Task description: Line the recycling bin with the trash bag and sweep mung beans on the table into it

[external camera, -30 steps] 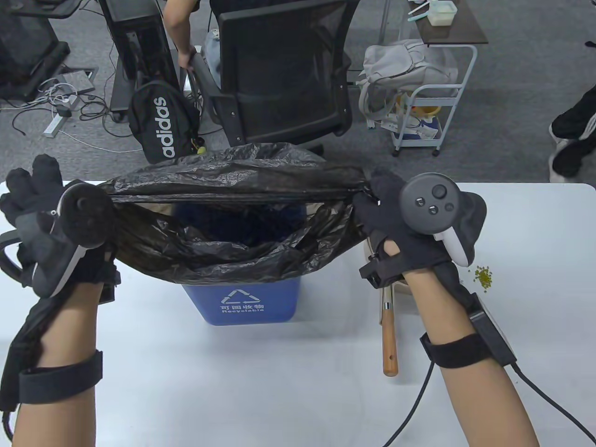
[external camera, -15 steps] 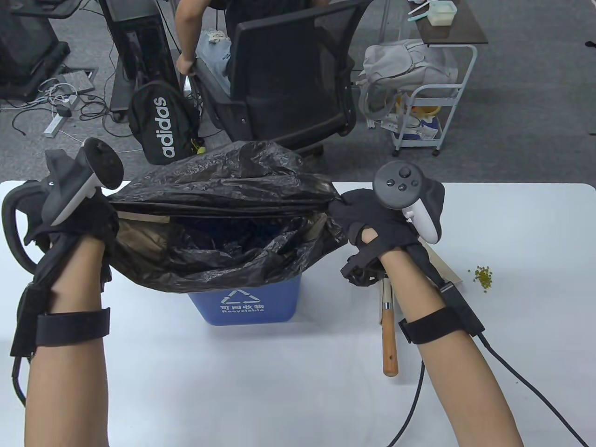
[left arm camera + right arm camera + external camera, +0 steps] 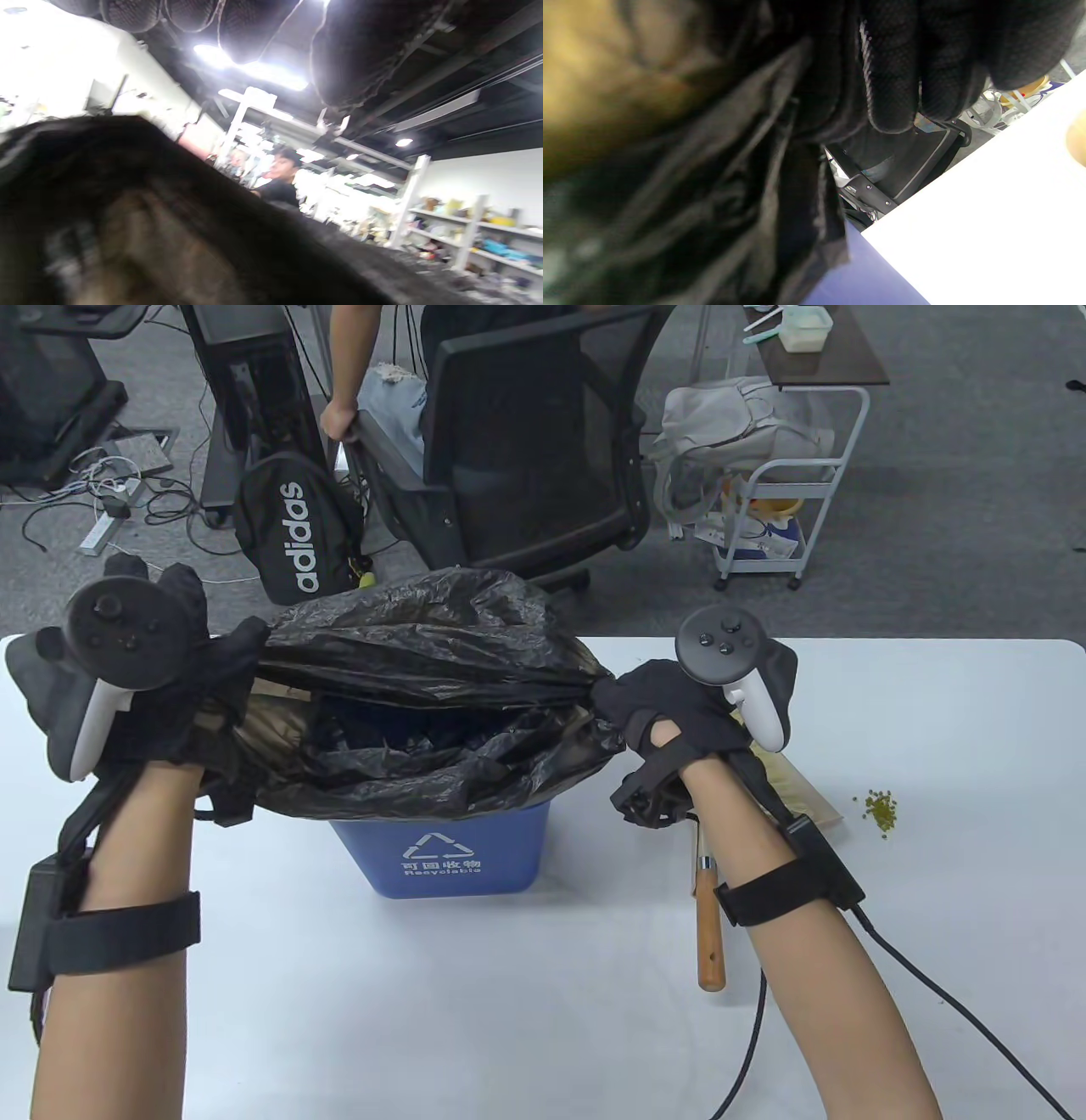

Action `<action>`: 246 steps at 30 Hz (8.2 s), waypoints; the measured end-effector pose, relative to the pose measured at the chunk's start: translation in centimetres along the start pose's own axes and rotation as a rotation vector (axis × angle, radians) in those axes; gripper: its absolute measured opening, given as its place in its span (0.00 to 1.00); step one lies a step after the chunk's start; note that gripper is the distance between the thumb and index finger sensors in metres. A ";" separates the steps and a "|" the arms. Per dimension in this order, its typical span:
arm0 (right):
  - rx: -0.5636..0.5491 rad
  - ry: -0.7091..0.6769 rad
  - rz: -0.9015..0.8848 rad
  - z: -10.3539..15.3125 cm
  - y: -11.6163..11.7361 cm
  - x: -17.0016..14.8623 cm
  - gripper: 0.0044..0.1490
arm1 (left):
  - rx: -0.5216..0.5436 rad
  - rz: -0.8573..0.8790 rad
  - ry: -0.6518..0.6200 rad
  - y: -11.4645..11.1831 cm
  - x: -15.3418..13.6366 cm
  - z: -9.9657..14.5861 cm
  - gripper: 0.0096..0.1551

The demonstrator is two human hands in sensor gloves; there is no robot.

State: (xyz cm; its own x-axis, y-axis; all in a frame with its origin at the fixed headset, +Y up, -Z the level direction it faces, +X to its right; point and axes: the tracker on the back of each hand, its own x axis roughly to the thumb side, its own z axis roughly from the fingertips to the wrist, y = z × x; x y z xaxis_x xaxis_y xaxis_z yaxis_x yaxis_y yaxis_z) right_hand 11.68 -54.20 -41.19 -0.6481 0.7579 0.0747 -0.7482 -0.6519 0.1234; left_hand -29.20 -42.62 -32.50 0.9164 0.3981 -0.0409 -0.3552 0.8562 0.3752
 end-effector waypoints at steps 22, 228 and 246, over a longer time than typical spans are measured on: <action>0.040 0.002 0.047 0.2 0.2 0.1 0.26 | -0.479 -0.308 -0.476 -10.2 3.3 6.4 0.53; 0.252 -0.561 0.904 20.3 7.0 -17.2 0.54 | -0.559 0.020 -0.760 -27.8 11.9 21.8 0.53; 0.060 -0.461 1.221 20.8 10.8 -16.0 0.52 | -0.565 0.023 -0.747 -27.5 10.9 22.2 0.52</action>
State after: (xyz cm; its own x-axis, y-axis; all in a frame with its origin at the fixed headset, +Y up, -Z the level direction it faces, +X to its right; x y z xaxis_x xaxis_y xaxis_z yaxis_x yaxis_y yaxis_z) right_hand 16.98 -72.86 -20.45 -0.7832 -0.3724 0.4979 0.2999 -0.9277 -0.2222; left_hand -5.31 -69.13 -22.70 0.7195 0.2705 0.6397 -0.2321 0.9617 -0.1456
